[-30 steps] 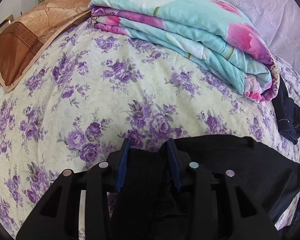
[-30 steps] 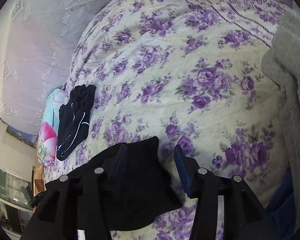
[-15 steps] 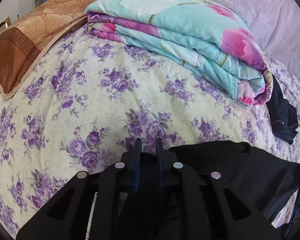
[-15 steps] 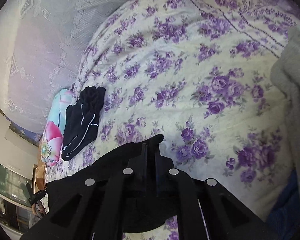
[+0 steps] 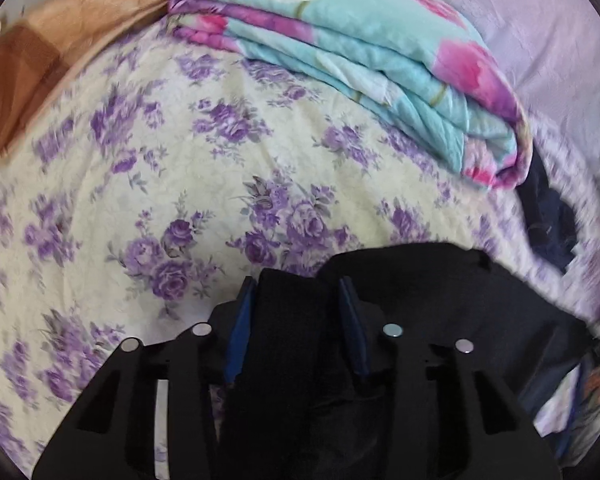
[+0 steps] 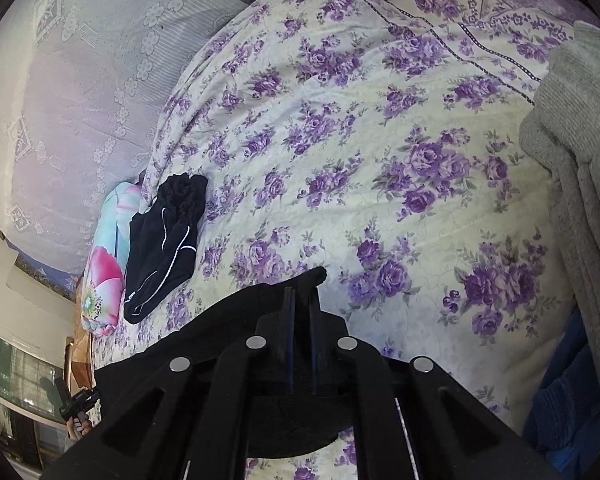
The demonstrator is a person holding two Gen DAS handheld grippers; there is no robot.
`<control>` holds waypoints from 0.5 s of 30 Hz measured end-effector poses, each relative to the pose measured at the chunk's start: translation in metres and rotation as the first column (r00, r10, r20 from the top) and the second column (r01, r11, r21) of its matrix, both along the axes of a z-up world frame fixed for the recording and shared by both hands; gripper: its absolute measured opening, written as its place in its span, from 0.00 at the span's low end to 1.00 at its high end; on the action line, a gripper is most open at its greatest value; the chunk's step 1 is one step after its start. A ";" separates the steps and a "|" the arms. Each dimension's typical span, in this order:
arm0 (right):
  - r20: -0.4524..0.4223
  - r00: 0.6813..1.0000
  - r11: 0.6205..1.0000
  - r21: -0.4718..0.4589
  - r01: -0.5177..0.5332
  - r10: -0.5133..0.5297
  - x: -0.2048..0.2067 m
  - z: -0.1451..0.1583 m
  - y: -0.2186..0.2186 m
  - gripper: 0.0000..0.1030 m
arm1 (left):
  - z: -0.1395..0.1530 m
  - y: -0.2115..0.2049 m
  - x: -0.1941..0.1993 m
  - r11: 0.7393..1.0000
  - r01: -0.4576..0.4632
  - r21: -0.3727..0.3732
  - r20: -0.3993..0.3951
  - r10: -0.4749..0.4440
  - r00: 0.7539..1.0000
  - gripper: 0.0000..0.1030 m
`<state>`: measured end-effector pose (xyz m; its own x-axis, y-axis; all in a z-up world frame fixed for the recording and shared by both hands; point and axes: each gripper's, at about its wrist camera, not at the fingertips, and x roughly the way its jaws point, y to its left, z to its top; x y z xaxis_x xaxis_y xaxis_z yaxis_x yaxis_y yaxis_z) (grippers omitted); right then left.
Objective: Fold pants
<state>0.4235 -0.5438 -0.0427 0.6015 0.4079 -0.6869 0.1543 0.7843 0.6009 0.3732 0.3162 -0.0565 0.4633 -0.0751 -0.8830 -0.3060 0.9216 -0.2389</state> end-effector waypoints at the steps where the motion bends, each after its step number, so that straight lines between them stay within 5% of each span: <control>1: 0.001 1.000 1.000 0.002 0.003 -0.003 -0.001 0.000 0.000 0.06 | 0.002 -0.005 -0.001 1.000 0.013 0.028 0.001 -0.013 1.000 0.35; 2: 0.003 1.000 1.000 0.006 0.006 -0.006 -0.002 0.001 0.000 0.06 | 0.005 -0.008 -0.002 0.999 0.017 0.040 0.004 -0.017 1.000 0.30; 3: 0.006 1.000 1.000 0.011 0.010 -0.010 -0.005 0.003 -0.001 0.06 | 0.009 -0.009 -0.004 0.999 0.011 0.043 0.016 -0.012 1.000 0.15; 15: 0.139 0.986 0.996 0.017 0.089 -0.090 -0.074 0.069 -0.021 0.00 | 0.093 0.010 -0.063 0.997 -0.033 -0.075 0.240 0.050 0.969 0.14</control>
<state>0.3498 -0.5647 0.0260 0.7259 0.3549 -0.5892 0.1375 0.7644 0.6299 0.3102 0.3261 0.0367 0.6665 -0.1092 -0.7375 -0.2688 0.8875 -0.3742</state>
